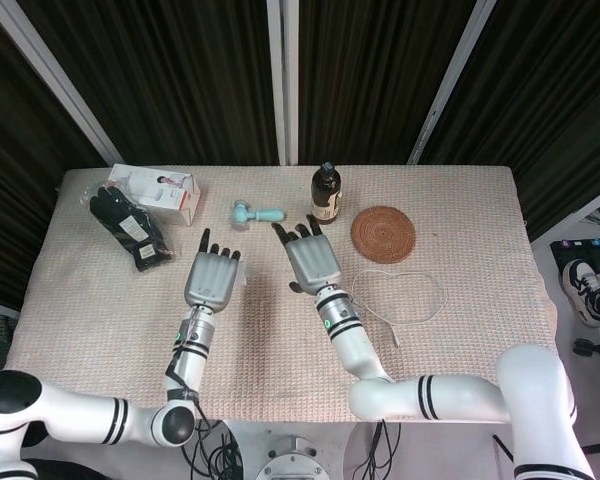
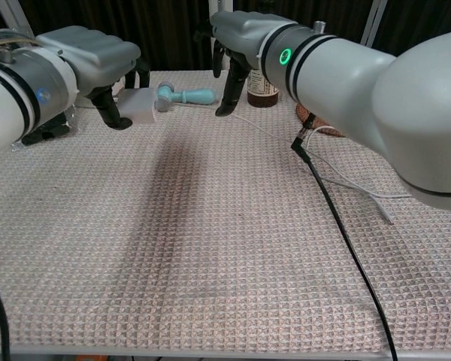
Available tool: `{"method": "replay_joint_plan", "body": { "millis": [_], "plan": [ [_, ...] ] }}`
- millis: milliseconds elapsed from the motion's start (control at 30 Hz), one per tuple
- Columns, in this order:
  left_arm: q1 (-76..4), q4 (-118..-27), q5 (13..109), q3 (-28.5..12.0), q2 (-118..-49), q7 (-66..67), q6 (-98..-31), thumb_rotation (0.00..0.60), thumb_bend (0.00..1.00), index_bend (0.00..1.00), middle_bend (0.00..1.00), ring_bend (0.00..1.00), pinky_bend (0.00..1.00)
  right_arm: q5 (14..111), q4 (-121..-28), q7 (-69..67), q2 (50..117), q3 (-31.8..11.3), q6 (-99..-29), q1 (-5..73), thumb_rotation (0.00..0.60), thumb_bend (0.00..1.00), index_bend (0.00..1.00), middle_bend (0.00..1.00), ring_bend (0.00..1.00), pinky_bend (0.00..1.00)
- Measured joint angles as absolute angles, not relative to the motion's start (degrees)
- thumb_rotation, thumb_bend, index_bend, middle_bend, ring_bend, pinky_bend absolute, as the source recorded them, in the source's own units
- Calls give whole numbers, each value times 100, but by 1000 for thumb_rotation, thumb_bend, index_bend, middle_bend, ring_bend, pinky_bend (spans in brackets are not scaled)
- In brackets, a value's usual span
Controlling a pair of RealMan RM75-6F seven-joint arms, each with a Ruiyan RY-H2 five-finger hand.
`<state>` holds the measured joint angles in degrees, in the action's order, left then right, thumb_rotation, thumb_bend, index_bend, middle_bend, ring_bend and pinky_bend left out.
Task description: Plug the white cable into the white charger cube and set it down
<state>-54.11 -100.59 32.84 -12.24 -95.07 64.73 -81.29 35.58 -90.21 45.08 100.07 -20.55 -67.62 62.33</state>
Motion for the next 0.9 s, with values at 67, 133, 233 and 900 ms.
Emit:
{"method": "replay_joint_plan", "body": {
  "millis": [67, 133, 233, 900],
  "plan": [
    [-5335, -9918, 3251, -1144, -9483, 6322, -7939, 600, 344, 413, 439, 249, 57, 3695, -9295, 4485, 9739, -1968, -6847, 6086, 600, 28, 89, 307, 153, 0],
    [-5281, -9793, 3210, -1081, -9477, 6218, -7773, 600, 342, 392, 420, 226, 56, 3856, -9594, 4432, 9399, -1859, -6937, 5890, 600, 28, 87, 304, 151, 0],
    [-5229, -9656, 3081, -1009, -9470, 6107, -7473, 600, 338, 319, 348, 154, 52, 4065, -9934, 4270, 8921, -1699, -7020, 5580, 600, 28, 77, 296, 146, 0],
    [-3678, -10074, 5254, -547, -7563, 3298, -7885, 600, 228, 196, 249, 86, 8, 6571, -10675, 1693, 6535, -504, -7809, 3270, 600, 95, 85, 204, 59, 0]
  ]
}}
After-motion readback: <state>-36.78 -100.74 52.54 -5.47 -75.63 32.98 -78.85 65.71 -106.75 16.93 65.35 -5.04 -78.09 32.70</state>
